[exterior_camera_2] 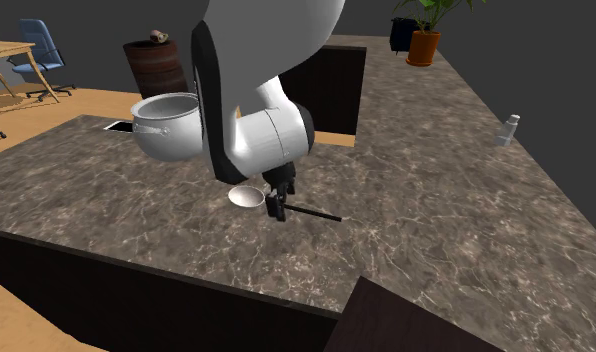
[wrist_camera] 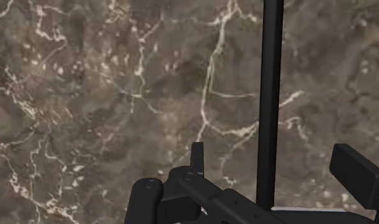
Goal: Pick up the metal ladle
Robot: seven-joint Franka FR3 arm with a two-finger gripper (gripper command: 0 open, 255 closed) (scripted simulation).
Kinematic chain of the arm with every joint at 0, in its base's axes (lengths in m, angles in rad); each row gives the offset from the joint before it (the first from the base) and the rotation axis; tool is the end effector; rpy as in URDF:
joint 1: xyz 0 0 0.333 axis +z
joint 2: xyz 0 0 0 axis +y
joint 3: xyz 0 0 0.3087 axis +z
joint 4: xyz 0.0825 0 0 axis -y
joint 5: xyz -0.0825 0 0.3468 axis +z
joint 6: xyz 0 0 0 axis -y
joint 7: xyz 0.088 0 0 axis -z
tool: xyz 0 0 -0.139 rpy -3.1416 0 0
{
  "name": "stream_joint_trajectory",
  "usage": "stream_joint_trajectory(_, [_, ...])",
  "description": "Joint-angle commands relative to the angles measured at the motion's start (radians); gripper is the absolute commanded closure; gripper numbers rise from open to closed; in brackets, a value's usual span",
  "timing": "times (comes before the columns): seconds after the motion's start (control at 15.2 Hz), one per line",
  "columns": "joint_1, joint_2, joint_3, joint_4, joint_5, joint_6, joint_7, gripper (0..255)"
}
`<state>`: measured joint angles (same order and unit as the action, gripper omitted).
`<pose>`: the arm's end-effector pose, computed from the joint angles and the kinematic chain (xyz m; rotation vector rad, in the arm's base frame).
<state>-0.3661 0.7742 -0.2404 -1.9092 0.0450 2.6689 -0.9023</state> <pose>0.4865 -0.3394 0.0933 2.9865 0.4860 -0.1429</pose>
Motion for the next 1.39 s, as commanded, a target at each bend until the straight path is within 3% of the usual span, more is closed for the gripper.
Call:
stream_joint_trajectory(0.0, [-0.002,0.01,0.002,0.003,0.001,0.007,0.0,0])
stream_joint_trajectory(0.07, [-0.002,0.01,0.002,0.003,0.001,0.007,0.0,0])
stream_joint_trajectory(0.13, [-0.001,0.009,0.002,0.002,0.001,0.007,0.001,255])
stream_joint_trajectory(0.73, [-0.002,0.01,0.002,0.003,0.001,0.007,0.0,255])
stream_joint_trajectory(1.32, [0.017,-0.099,-0.02,-0.038,-0.015,-0.061,0.0,255])
